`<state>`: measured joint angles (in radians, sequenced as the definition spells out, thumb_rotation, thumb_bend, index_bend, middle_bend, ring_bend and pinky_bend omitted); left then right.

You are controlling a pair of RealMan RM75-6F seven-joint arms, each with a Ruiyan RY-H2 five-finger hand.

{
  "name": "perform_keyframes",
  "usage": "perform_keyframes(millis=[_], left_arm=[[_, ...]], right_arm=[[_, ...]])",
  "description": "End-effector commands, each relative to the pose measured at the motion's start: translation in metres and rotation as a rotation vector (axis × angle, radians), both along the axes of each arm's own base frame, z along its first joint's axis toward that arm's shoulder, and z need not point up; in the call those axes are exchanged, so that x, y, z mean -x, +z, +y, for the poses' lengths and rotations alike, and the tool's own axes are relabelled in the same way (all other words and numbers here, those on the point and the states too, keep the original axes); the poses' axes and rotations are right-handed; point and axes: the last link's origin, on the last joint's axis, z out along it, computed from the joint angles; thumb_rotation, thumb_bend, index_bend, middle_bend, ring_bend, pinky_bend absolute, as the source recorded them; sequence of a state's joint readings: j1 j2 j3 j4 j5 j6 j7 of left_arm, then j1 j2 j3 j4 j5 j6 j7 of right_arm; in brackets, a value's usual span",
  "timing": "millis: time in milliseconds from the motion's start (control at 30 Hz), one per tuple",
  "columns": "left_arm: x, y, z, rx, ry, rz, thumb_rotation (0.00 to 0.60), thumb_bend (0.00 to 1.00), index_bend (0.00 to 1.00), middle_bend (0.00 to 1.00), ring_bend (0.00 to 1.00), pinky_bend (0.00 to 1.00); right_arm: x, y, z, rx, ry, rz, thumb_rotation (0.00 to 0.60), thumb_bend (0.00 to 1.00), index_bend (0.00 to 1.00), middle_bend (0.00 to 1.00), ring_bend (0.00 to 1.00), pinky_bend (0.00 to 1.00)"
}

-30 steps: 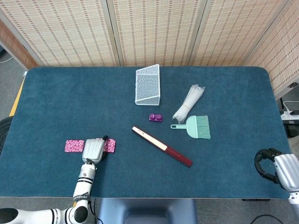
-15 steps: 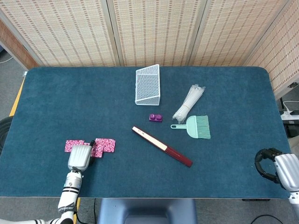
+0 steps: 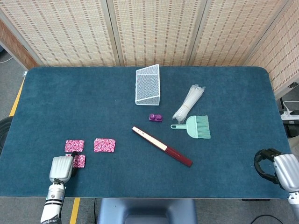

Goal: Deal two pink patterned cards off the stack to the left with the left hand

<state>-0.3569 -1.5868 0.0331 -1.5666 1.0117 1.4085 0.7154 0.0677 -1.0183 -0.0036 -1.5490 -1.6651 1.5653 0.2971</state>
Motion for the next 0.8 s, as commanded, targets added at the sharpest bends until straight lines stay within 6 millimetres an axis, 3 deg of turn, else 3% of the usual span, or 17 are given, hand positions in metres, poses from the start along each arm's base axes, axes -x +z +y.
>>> perform_keyframes(millis=[33, 167, 367, 500, 633, 800], left_arm=[[0.004, -0.002, -0.002, 0.005, 0.015, 0.003, 0.6, 0.32, 0.47, 1.0, 1.0, 1.0], [0.009, -0.005, -0.002, 0.007, 0.035, 0.012, 0.6, 0.32, 0.39, 1.0, 1.0, 1.0], [0.007, -0.004, -0.002, -0.002, 0.029, -0.006, 0.6, 0.32, 0.18, 1.0, 1.0, 1.0], [0.001, 0.0, -0.004, -0.005, 0.015, -0.019, 0.6, 0.31, 0.12, 1.0, 1.0, 1.0], [-0.005, 0.005, -0.006, -0.004, -0.006, -0.018, 0.6, 0.31, 0.12, 1.0, 1.0, 1.0], [-0.026, 0.022, -0.005, -0.069, -0.105, -0.087, 0.6, 0.29, 0.29, 1.0, 1.0, 1.0]], right_arm=[[0.0, 0.0, -0.001, 0.003, -0.003, -0.001, 0.6, 0.37, 0.66, 0.58, 0.52, 0.8], [0.0, 0.0, -0.001, -0.001, -0.001, 0.002, 0.6, 0.37, 0.66, 0.58, 0.52, 0.8], [0.0, 0.0, 0.0, 0.0, -0.002, 0.002, 0.6, 0.37, 0.66, 0.58, 0.52, 0.8], [0.0, -0.001, 0.0, -0.001, -0.002, 0.003, 0.6, 0.37, 0.66, 0.58, 0.52, 0.8], [0.0, -0.001, -0.001, -0.001, -0.002, 0.002, 0.6, 0.37, 0.66, 0.58, 0.52, 0.8], [0.0, -0.001, -0.002, 0.001, -0.004, 0.001, 0.6, 0.37, 0.66, 0.58, 0.52, 0.8]])
